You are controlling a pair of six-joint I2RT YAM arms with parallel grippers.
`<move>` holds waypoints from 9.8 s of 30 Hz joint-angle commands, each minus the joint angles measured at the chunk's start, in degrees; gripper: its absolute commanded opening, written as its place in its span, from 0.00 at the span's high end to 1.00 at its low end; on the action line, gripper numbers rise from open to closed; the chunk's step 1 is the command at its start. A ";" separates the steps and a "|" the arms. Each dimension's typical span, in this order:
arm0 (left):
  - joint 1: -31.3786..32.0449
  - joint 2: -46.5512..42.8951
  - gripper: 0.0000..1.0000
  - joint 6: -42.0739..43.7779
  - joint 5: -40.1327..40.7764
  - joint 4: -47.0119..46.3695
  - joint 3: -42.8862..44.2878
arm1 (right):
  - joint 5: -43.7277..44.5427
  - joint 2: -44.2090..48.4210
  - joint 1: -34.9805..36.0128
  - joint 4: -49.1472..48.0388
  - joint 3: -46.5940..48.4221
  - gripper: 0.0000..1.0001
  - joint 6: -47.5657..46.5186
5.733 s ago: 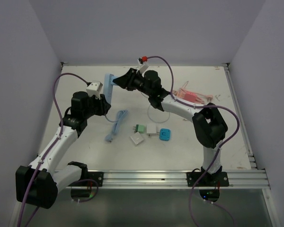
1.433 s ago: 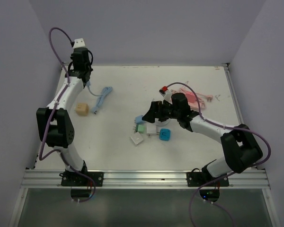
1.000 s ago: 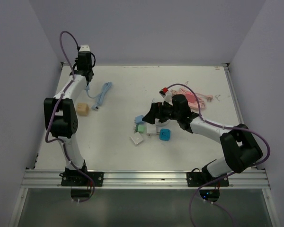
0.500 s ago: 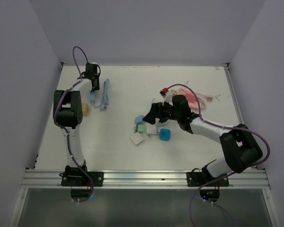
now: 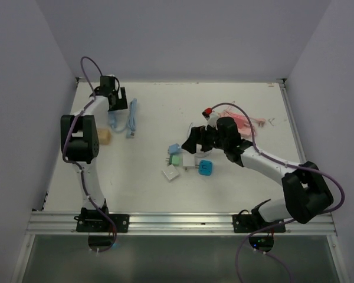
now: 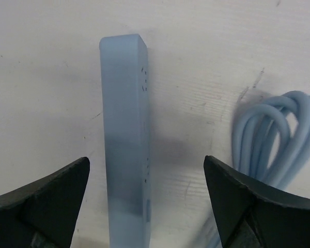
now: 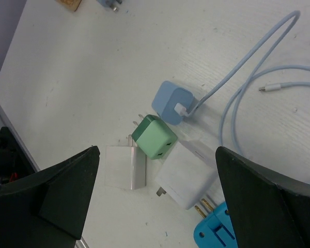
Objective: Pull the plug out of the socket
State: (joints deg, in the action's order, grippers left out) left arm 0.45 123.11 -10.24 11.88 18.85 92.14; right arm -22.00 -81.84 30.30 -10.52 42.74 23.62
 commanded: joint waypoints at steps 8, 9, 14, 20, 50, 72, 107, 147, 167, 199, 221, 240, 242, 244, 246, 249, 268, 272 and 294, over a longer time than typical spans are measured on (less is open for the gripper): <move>-0.18 -26.59 0.00 -9.44 -8.17 3.21 -4.33 | 18.64 9.16 -7.18 15.61 7.26 0.01 -2.61; -0.18 -28.35 0.01 -9.80 -9.06 3.47 -6.60 | 20.31 9.16 -7.89 16.93 8.05 0.01 -2.09; 0.17 -41.26 0.00 -10.15 -15.03 3.12 -16.97 | 27.62 7.93 -14.20 21.95 10.96 0.01 0.99; 1.57 -55.33 0.01 -9.98 -18.29 -1.35 -34.02 | 27.10 3.99 -23.51 21.78 13.51 0.01 3.45; 2.72 -62.29 0.01 -8.92 -15.66 -3.82 -45.20 | 3.99 -13.61 -36.72 7.28 11.05 0.39 6.26; 2.80 -61.50 0.00 -8.48 -15.31 -4.00 -45.64 | 18.74 -1.04 -22.91 16.58 10.96 0.28 -0.06; 2.72 -61.59 0.00 -8.57 -17.06 -4.35 -45.82 | 5.56 -13.44 -36.46 5.25 4.74 0.44 12.76; 2.80 -59.48 0.00 -8.48 -17.51 -4.17 -46.08 | 13.99 -3.32 -20.37 12.36 2.96 0.54 -2.26; 2.80 -59.12 0.00 -8.48 -18.12 -4.26 -46.08 | 15.25 -7.36 -20.20 13.34 4.54 0.34 -5.77; 2.89 -59.83 0.00 -8.92 -21.63 -5.40 -46.43 | 24.28 -8.08 -15.54 20.37 11.40 0.91 -10.43; 8.87 -58.95 0.01 -9.10 -24.89 -4.26 -45.82 | 22.53 12.93 -14.75 27.13 -3.97 0.99 -0.24; 8.87 -60.00 0.00 -8.30 -23.13 -4.70 -47.49 | 14.09 13.54 -14.92 21.42 -8.29 0.27 3.10; 8.87 -59.83 0.00 -8.30 -23.30 -4.61 -47.58 | 14.70 15.91 -15.01 22.73 -7.59 0.27 3.01; 8.87 -59.74 0.00 -8.30 -23.48 -4.53 -47.49 | 16.45 17.24 -15.62 23.44 -6.71 0.28 2.93; 8.87 -59.74 0.00 -8.31 -23.48 -4.44 -47.49 | 17.16 18.56 -16.59 24.06 -6.18 0.30 2.84; 8.87 -59.83 0.00 -8.31 -23.39 -4.44 -47.58 | 15.07 18.39 -19.49 22.75 -6.70 0.39 3.54; 8.87 -59.92 0.00 -8.04 -23.57 -4.52 -47.84 | -0.06 8.20 -26.96 3.94 -16.46 0.41 10.22; 8.87 -59.92 0.00 -8.04 -23.57 -4.53 -47.84 | -1.20 4.51 -26.96 2.00 -16.81 0.40 10.31; 8.87 -59.65 0.00 -8.04 -23.66 -4.44 -47.84 | -1.12 -4.65 -27.14 -5.04 -16.55 0.55 12.60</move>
State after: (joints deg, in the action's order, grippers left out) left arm 9.08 64.31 -18.92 -11.55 15.99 44.36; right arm -25.06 -85.14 3.20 -17.52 26.94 36.69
